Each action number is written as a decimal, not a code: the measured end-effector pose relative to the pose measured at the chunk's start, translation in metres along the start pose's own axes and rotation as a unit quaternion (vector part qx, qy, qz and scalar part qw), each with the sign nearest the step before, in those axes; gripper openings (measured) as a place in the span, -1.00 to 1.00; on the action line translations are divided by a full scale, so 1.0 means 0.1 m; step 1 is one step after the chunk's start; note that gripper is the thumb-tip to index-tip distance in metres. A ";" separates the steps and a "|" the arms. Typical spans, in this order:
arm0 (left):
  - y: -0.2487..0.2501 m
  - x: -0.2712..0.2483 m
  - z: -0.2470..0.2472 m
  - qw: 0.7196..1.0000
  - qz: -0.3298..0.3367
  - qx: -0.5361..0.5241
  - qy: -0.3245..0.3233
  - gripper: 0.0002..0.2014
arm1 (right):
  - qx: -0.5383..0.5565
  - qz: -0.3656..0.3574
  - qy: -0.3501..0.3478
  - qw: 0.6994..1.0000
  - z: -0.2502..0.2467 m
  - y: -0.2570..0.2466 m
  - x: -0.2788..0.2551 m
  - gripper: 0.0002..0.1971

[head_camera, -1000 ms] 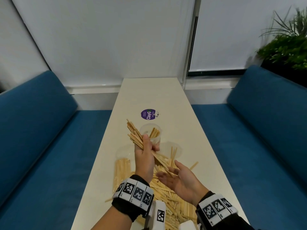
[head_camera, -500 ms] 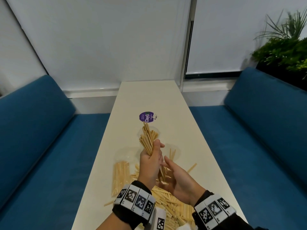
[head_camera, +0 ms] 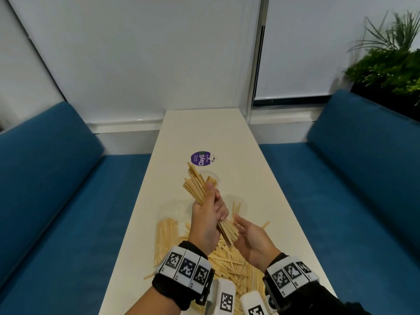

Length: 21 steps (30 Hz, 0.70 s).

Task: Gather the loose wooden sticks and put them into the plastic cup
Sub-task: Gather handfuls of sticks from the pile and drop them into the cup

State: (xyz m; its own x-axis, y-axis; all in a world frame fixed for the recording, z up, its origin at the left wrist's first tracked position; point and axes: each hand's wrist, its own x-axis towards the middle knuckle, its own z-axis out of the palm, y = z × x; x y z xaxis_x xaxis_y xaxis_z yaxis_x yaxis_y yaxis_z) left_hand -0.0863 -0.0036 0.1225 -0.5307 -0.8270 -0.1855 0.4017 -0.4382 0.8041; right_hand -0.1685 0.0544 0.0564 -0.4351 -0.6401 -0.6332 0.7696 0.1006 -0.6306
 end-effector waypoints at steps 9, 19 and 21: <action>0.03 0.19 -0.22 0.995 -0.042 0.093 0.003 -0.66 | -0.242 -0.331 0.009 0.912 -0.07 -0.45 -0.36 -0.68; -0.12 0.12 -0.11 0.974 -0.033 0.221 -0.018 -0.65 | -0.414 -0.431 -0.027 0.801 0.12 -0.15 -0.44 -0.81; -0.11 0.13 -0.12 0.977 -0.026 0.211 0.012 -0.68 | -0.477 -0.427 -0.047 0.767 0.13 -0.11 -0.41 -0.75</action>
State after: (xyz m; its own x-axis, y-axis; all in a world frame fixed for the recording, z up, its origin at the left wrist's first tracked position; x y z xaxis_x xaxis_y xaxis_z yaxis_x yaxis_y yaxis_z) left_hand -0.0892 -0.0139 0.1042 -0.5232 -0.8174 -0.2411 0.0285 -0.2995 0.9537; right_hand -0.1535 0.0700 0.0952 -0.5192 -0.8308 0.2005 -0.4892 0.0965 -0.8668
